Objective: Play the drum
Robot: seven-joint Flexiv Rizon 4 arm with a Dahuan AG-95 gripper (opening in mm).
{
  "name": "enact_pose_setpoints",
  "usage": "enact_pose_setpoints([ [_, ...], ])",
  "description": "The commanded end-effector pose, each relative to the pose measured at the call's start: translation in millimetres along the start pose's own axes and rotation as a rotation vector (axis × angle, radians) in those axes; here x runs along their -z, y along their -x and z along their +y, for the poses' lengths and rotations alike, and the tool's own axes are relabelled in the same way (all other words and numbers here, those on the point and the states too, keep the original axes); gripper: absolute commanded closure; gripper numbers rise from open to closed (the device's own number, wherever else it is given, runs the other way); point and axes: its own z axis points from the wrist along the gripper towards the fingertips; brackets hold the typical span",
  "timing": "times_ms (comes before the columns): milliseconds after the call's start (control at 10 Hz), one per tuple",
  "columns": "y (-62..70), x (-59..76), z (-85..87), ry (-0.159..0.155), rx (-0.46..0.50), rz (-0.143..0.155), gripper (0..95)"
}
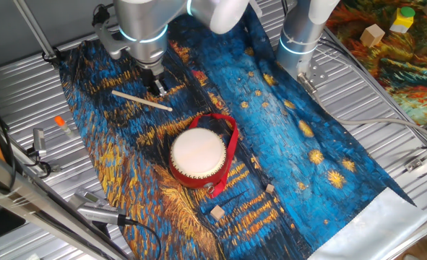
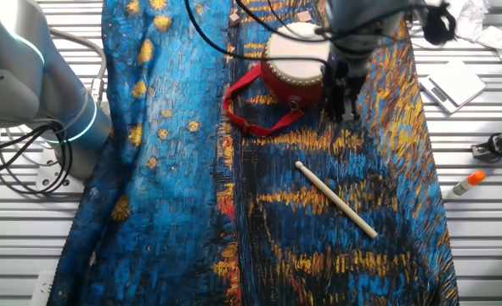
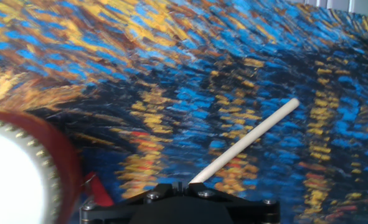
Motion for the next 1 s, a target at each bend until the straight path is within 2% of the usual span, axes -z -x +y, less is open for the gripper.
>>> enact_pose_setpoints([
  [100,8.1,-4.8,-8.7,-0.002,0.000,-0.003,95.0],
  [500,11.8,-7.4,-12.7,-0.002,-0.038,-0.006,95.0],
  [700,11.6,-5.7,-11.9,-0.005,-0.005,0.016,95.0],
  [1000,11.1,-3.3,-10.5,0.002,0.029,0.007,95.0],
])
